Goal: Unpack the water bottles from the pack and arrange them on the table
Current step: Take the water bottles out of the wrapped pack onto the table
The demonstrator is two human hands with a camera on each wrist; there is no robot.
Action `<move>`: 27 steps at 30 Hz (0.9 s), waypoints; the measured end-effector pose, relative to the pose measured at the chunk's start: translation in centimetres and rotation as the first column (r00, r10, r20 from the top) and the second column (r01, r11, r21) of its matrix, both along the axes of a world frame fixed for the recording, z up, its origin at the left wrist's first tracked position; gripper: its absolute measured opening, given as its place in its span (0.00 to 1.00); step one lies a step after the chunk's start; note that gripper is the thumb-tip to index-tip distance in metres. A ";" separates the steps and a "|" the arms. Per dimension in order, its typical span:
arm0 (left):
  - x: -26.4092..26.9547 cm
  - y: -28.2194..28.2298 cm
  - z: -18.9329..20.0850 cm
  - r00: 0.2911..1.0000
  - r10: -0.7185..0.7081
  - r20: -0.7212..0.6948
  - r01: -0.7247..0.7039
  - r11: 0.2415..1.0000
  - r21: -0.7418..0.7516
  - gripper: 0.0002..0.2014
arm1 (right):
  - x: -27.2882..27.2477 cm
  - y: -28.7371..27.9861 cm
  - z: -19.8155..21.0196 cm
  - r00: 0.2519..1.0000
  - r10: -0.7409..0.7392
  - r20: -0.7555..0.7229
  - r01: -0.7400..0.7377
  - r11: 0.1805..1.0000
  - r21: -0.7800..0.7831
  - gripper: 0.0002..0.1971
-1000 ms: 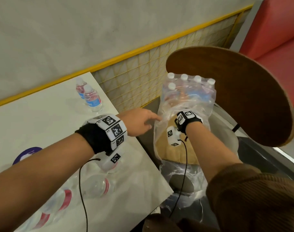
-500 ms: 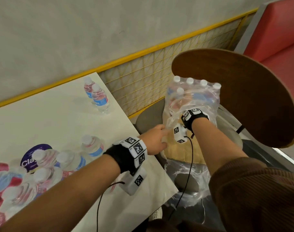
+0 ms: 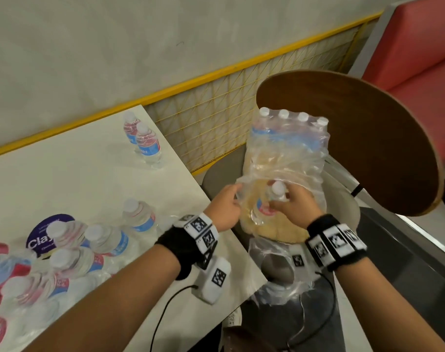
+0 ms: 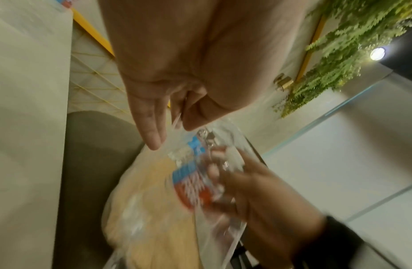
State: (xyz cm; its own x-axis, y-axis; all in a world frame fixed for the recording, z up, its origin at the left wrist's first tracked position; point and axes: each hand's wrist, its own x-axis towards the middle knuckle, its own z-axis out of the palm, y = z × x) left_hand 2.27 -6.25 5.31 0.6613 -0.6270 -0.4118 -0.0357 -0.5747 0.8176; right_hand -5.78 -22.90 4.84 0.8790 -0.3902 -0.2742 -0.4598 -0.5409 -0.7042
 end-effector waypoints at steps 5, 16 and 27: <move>1.7 0.7 1.0 0.980 -0.038 -0.198 0.056 0.995 0.088 0.25 | -4.4 3.5 0.9 0.936 0.349 0.046 -0.344 0.935 -0.092 0.25; 1.8 1.6 1.7 0.985 -0.122 -0.122 0.140 0.979 0.151 0.22 | -4.6 11.4 -3.6 0.895 0.432 0.109 -0.438 0.898 0.046 0.28; 2.7 2.5 4.1 0.918 -0.388 0.081 0.334 0.867 0.369 0.29 | -1.0 17.3 -4.8 0.910 0.413 -0.031 -0.397 0.892 0.215 0.38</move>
State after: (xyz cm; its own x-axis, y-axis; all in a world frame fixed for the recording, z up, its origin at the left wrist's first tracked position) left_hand 4.94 -3.71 9.42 0.4856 -0.6718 -0.5593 -0.3992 -0.7396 0.5419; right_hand -6.76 -5.60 0.01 0.9232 0.0649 -0.3788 -0.2856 -0.5435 -0.7893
